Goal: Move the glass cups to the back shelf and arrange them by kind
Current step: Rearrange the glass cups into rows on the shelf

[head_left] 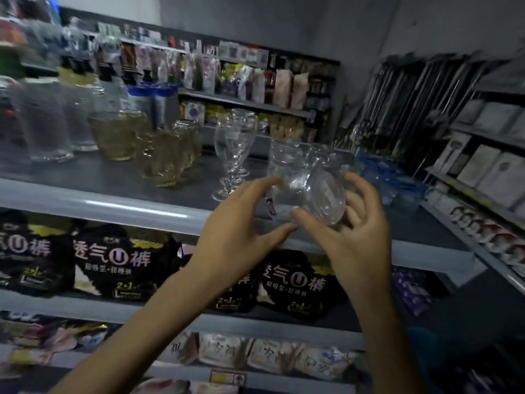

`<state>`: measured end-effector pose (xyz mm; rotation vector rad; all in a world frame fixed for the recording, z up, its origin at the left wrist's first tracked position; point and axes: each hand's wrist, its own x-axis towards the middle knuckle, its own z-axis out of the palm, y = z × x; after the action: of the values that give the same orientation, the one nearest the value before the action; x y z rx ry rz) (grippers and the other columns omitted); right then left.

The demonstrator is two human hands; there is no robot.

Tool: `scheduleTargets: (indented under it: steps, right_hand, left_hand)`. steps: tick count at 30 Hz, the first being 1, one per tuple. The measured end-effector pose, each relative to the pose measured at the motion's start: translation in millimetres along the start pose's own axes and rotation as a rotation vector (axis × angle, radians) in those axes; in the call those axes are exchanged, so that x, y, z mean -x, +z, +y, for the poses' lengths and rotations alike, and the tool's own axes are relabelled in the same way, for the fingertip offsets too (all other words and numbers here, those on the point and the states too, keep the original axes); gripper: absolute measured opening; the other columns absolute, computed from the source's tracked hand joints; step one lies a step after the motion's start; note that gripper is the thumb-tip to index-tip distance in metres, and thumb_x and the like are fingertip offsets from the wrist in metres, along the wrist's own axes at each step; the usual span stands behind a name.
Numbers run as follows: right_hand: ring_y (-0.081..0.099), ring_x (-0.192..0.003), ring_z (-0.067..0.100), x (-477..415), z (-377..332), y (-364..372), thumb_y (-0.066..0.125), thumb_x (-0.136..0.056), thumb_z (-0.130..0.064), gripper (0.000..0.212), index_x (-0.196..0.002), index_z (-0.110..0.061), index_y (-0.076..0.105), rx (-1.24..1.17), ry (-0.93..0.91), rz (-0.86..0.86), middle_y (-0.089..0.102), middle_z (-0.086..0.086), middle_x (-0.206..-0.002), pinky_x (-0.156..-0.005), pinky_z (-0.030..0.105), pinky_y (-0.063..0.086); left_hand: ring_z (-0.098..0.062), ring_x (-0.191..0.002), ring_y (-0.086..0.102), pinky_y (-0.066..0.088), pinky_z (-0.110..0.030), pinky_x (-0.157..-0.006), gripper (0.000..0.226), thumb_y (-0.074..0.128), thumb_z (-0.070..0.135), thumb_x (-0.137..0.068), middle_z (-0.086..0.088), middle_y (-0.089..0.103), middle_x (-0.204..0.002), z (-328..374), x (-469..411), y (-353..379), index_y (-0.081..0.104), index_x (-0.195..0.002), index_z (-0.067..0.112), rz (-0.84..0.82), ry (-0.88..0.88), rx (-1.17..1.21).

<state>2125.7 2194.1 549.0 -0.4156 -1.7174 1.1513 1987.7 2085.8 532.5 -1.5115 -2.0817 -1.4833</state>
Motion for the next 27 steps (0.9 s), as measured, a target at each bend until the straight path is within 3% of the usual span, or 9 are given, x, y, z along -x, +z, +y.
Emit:
scheduleTargets:
  steps: [3,6,11,15,21,25,27]
  right_hand:
    - [0.064,-0.121,0.004,-25.4,11.5,0.5,0.095,-0.060,-0.045,0.089,-0.136,-0.031,0.051,0.089,-0.037,-0.057,0.065,-0.014,-0.131,-0.098,0.037,0.058]
    - [0.061,-0.122,0.005,-46.3,23.8,0.2,0.095,-0.064,-0.039,0.085,-0.136,-0.031,0.052,0.227,-0.092,-0.114,0.062,-0.015,-0.132,-0.100,0.040,0.056]
    - [0.055,-0.121,-0.008,-60.9,32.3,0.6,0.095,-0.069,-0.030,0.081,-0.136,-0.039,0.050,0.336,-0.108,-0.204,0.055,-0.033,-0.128,-0.102,0.035,0.055]
    - [0.060,-0.121,-0.001,-69.1,32.3,0.6,0.094,-0.071,-0.031,0.082,-0.141,-0.034,0.052,0.323,-0.069,-0.231,0.060,-0.020,-0.133,-0.101,0.034,0.056]
    - [0.061,-0.114,-0.008,-74.4,36.1,6.4,0.092,-0.074,-0.032,0.071,-0.130,-0.046,0.051,0.291,-0.019,-0.248,0.061,-0.026,-0.126,-0.101,0.031,0.055]
    - [0.053,-0.126,0.000,-72.4,42.3,9.9,0.087,-0.079,-0.041,0.074,-0.142,-0.041,0.048,0.281,-0.002,-0.242,0.053,-0.024,-0.136,-0.108,0.033,0.050]
    - [0.052,-0.122,-0.006,-70.7,45.2,10.4,0.086,-0.080,-0.041,0.073,-0.142,-0.045,0.048,0.264,-0.005,-0.230,0.052,-0.026,-0.136,-0.107,0.028,0.048]
  left_hand:
    - [-0.012,-0.120,0.062,0.056,-0.041,-0.092,0.066,0.081,0.050,-0.077,0.013,0.064,-0.132,-5.6,-24.2,11.1,0.053,-0.134,0.034,0.022,-0.025,-0.091]
    - [-0.014,-0.118,0.063,0.054,-0.036,-0.090,0.065,0.084,0.047,-0.076,0.010,0.065,-0.132,-15.8,-37.5,22.6,0.057,-0.131,0.027,0.035,-0.058,-0.149]
    - [-0.012,-0.117,0.065,0.055,-0.037,-0.089,0.065,0.082,0.050,-0.074,0.013,0.068,-0.129,-30.5,-43.2,34.8,0.056,-0.131,0.031,0.012,-0.116,-0.164]
    - [-0.007,-0.115,0.064,0.054,-0.031,-0.086,0.068,0.076,0.063,-0.075,0.016,0.068,-0.128,-31.2,-44.1,37.5,0.056,-0.134,0.035,0.050,-0.147,-0.176]
    - [-0.010,-0.116,0.064,0.051,-0.030,-0.085,0.062,0.072,0.063,-0.082,0.015,0.069,-0.125,-29.4,-43.5,35.9,0.058,-0.136,0.036,0.054,-0.184,-0.227]
    - [-0.013,-0.113,0.066,0.054,-0.033,-0.089,0.058,0.071,0.064,-0.084,0.011,0.072,-0.122,-30.8,-42.6,37.7,0.062,-0.131,0.031,0.048,-0.188,-0.279]
    - [-0.012,-0.113,0.066,0.054,-0.031,-0.088,0.058,0.069,0.064,-0.085,0.012,0.072,-0.122,-31.3,-42.5,37.9,0.062,-0.132,0.031,0.056,-0.182,-0.293]
